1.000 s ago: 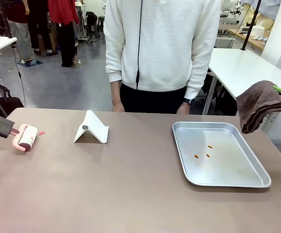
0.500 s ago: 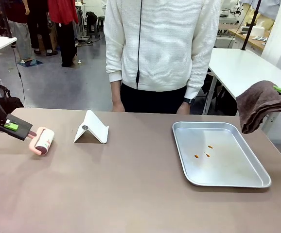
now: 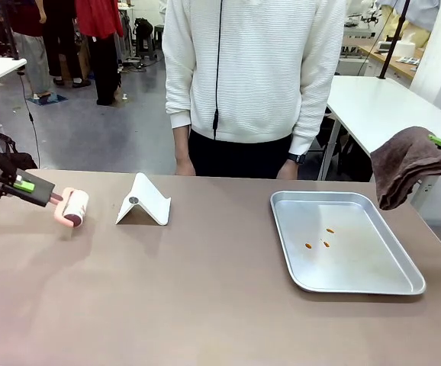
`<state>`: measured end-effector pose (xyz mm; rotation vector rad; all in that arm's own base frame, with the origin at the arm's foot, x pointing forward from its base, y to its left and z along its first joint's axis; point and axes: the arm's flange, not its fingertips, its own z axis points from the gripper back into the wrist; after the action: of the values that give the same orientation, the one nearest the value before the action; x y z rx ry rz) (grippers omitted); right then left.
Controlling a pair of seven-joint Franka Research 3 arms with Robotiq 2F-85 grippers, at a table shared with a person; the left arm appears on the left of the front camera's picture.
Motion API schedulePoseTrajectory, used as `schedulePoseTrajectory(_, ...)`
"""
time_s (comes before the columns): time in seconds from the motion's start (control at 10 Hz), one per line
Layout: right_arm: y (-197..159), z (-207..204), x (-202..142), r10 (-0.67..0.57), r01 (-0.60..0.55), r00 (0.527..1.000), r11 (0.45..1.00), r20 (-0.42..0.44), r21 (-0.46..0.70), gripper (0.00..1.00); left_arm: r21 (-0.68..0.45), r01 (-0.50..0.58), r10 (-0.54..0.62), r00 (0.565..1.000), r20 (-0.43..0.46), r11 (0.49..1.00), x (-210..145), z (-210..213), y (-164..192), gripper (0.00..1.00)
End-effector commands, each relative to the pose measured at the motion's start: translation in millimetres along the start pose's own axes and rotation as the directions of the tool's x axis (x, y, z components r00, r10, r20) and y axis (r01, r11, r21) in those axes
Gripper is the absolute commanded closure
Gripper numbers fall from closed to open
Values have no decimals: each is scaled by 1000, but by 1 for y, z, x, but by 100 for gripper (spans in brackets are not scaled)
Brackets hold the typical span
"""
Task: Clean the surface of the table.
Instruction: If a person points to the right, clean the right side of the table with your right hand, and if they point to the left, clean the left side with your left hand.
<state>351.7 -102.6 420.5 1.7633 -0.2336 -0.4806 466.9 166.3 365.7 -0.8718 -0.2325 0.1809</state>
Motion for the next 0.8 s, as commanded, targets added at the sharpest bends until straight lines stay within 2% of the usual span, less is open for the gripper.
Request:
schedulePoseTrajectory(0.0, 2, 1, -1, 12, -12, 1000, 1000, -11, 14, 100, -66, -36, 39, 998, 51, 997, 18, 22, 6, 79)
schedulePoseTrajectory(0.2, 2, 1, -1, 12, -12, 1000, 1000, -11, 14, 100, -145, -117, 124, 992, 36, 982, 48, 48, 33, 79)
schedulePoseTrajectory(0.4, 2, 1, -1, 12, -12, 1000, 1000, -11, 14, 100, -220, -210, 225, 973, 48, 953, 83, 93, 87, 79)
schedulePoseTrajectory(0.6, 2, 1, -1, 12, -12, 1000, 1000, -11, 14, 100, -305, -224, 241, 970, 20, 926, 87, 120, 127, 79)
schedulePoseTrajectory(0.7, 2, 1, -1, 12, -12, 1000, 1000, -11, 14, 100, -399, -182, 194, 981, -10, 899, 84, 127, 136, 79)
